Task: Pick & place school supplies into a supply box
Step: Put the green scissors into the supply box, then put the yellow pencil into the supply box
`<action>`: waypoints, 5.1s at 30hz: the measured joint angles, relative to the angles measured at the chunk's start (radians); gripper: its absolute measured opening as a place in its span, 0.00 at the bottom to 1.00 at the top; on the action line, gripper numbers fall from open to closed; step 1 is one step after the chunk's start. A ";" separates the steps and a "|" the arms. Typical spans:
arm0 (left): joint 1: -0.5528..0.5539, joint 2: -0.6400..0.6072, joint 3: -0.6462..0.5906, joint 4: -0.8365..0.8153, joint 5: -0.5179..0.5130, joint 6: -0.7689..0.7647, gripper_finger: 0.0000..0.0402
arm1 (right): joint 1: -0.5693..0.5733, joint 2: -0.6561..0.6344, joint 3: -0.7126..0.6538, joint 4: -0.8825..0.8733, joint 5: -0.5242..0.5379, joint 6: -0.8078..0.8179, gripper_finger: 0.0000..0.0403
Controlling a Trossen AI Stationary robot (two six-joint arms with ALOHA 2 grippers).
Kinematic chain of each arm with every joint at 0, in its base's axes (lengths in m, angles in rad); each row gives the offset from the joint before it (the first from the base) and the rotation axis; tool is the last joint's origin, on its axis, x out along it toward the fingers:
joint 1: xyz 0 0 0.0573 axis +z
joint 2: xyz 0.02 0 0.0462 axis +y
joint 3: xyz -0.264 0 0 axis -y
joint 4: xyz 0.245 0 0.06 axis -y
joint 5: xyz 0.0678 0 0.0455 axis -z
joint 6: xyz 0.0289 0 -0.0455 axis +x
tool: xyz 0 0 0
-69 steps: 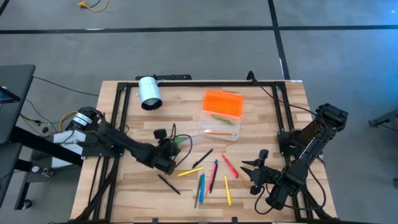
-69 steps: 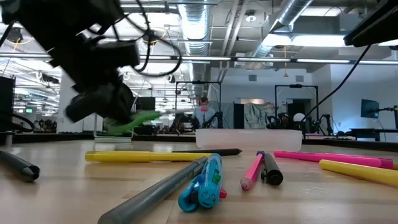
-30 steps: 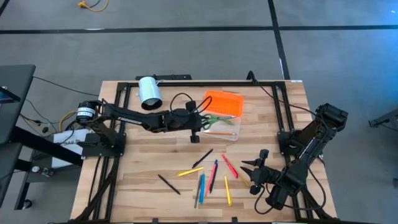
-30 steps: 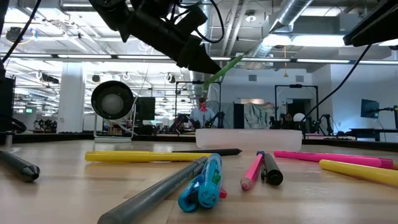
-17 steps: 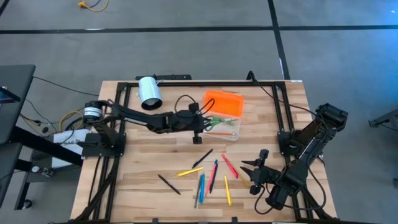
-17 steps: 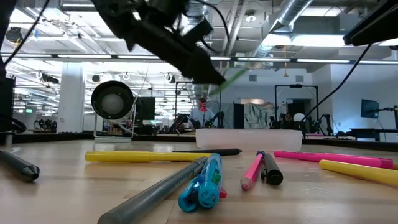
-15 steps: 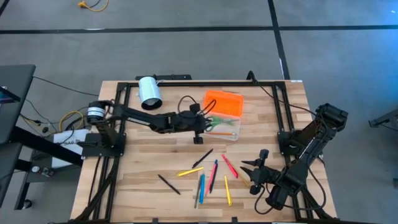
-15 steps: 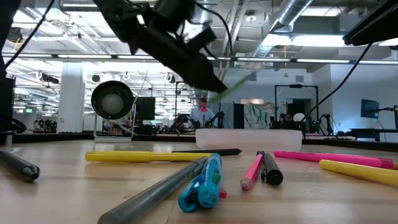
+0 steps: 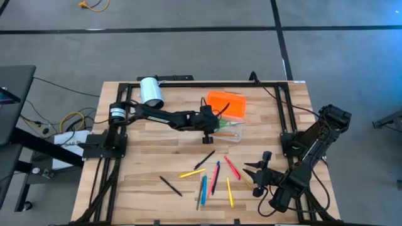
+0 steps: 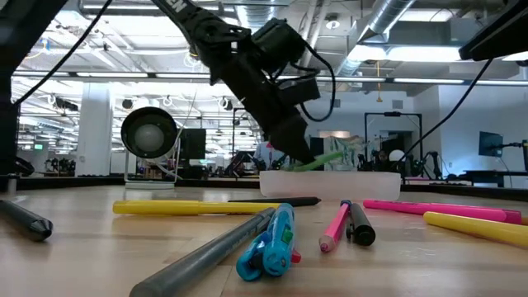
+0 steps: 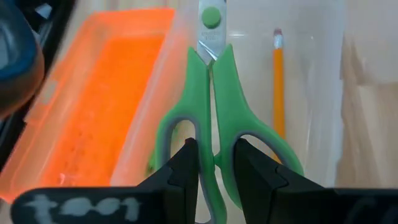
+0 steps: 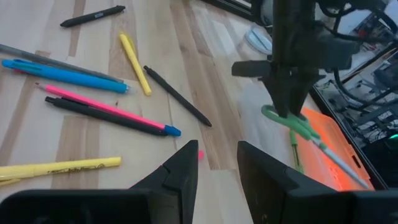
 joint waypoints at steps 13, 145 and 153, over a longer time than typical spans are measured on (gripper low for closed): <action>0.000 0.020 0.110 -0.232 -0.048 0.004 0.18 | 0.000 0.000 0.000 -0.007 -0.023 0.006 0.27; -0.897 0.005 0.036 0.000 -0.507 -0.098 0.35 | -0.040 0.195 0.001 0.136 -0.474 0.478 0.27; -0.927 0.005 0.036 -0.002 -0.530 -0.126 0.35 | -0.069 0.252 0.001 0.158 -0.528 0.480 0.27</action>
